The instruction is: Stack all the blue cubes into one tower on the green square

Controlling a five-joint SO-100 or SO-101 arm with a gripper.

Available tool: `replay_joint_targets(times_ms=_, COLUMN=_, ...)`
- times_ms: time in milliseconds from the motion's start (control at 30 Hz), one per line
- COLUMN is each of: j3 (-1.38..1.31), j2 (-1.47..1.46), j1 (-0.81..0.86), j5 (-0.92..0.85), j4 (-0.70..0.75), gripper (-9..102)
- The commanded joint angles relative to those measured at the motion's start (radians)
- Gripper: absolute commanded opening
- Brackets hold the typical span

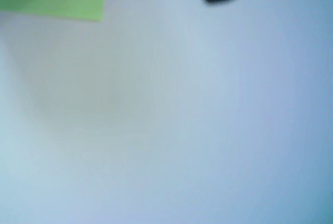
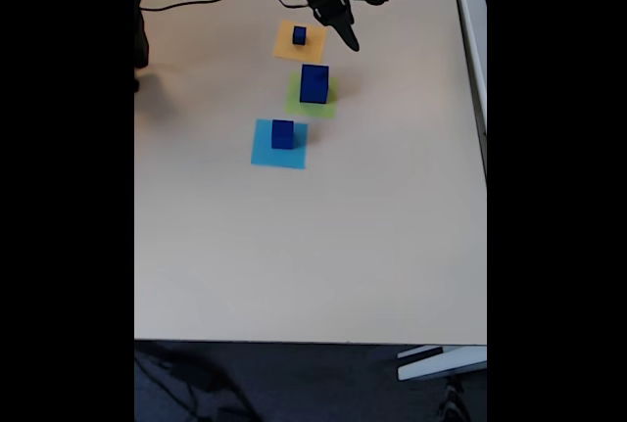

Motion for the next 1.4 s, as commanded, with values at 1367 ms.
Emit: replay_joint_targets(times_ms=1367, j3=0.120, j2=0.172, j1=0.120, j5=-0.051, j4=0.094, gripper=15)
